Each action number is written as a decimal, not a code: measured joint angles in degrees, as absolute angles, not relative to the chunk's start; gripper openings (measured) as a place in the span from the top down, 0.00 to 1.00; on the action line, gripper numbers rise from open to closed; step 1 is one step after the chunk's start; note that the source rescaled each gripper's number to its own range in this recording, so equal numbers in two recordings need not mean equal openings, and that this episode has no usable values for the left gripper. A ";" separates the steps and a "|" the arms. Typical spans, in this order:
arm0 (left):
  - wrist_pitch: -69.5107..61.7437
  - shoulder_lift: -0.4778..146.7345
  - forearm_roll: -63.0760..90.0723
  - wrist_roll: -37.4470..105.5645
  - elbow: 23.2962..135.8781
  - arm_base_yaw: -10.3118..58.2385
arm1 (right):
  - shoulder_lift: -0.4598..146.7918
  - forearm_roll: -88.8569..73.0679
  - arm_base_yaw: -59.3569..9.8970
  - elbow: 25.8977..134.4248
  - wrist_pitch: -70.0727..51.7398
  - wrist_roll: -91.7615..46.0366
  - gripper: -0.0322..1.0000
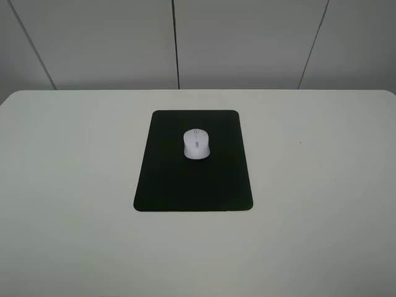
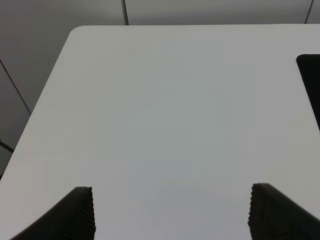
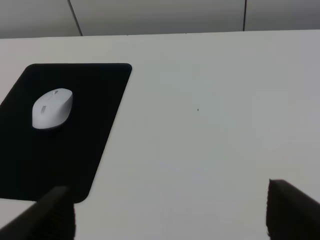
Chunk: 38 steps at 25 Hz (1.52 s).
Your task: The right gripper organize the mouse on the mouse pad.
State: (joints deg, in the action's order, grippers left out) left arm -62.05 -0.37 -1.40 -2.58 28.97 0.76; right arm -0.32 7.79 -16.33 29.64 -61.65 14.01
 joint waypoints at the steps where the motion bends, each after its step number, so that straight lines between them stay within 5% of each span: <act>1: -62.05 -0.37 -1.40 -2.58 28.97 0.76 | -0.32 7.79 -16.33 29.64 -61.65 14.01 0.30; 9: -62.05 -0.37 -1.40 -2.58 28.97 0.76 | -0.32 7.75 -13.03 29.64 -61.65 14.01 0.30; 21: -62.05 -0.37 -1.40 -2.58 28.97 0.76 | -0.32 5.00 0.94 29.64 -61.60 9.56 0.30; 38: -62.05 -0.37 -1.40 -2.58 28.97 0.76 | -0.32 0.00 3.17 29.42 -61.48 1.74 0.30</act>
State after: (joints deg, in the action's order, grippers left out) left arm -62.05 -0.37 -1.40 -2.58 28.97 0.76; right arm -0.32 0.00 3.17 29.42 -61.48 1.74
